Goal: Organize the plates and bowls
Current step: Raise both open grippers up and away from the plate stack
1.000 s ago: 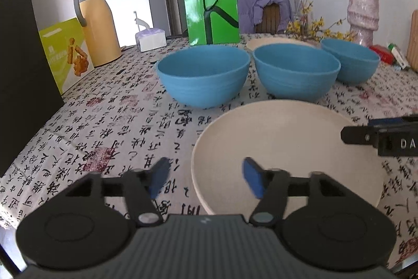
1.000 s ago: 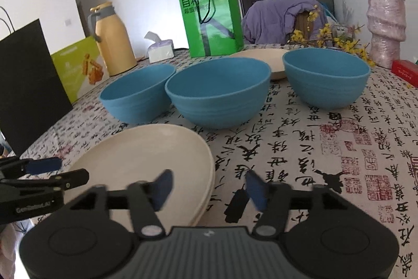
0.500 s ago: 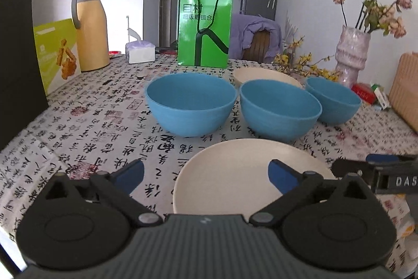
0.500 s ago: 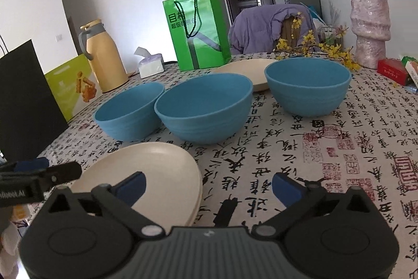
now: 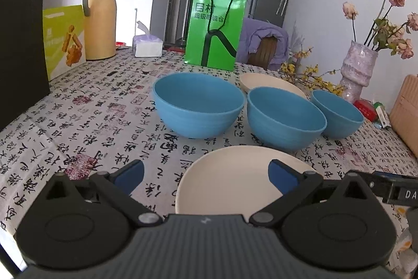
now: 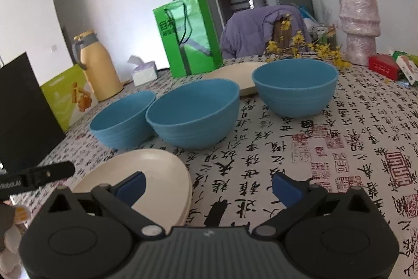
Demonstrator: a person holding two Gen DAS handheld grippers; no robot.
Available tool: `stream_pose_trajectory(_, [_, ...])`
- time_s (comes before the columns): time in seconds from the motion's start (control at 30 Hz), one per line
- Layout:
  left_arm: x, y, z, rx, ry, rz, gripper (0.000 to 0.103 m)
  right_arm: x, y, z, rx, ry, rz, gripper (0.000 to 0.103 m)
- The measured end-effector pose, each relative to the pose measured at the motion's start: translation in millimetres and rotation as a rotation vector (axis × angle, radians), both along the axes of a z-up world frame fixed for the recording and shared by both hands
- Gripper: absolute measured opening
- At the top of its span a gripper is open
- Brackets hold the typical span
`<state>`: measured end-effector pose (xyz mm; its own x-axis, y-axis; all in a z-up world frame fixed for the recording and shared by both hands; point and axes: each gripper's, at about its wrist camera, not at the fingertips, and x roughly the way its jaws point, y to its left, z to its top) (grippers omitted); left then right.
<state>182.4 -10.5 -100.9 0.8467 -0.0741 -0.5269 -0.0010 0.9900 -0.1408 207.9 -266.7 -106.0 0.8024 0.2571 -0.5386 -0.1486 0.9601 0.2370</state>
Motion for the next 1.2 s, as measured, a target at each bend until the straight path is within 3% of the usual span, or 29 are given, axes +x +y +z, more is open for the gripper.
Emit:
stream_pose_trajectory(0.33, [3.1, 10.4, 2.7, -0.053, 0.007, 0.022, 0.103, 5.3, 5.3, 10.5, -0.101, -0.008, 0.033, 0.103])
stream_pose_trajectory(0.6, [5.7, 16.2, 8.7, -0.079, 0.006, 0.033, 0.103, 15.7, -1.5, 28.2, -0.103, -0.013, 0.042, 0.103])
stream_pose_trajectory(1.03, [15.5, 12.0, 50.3, -0.096, -0.06, 0.033, 0.103, 43.6, -2.6, 76.3, -0.104, -0.054, 0.105, 0.103])
stream_pose_trajectory(1.2, [19.3, 6.0, 71.6, -0.094, -0.106, 0.042, 0.103, 46.3, 7.8, 104.7, -0.144, -0.136, 0.137, 0.103])
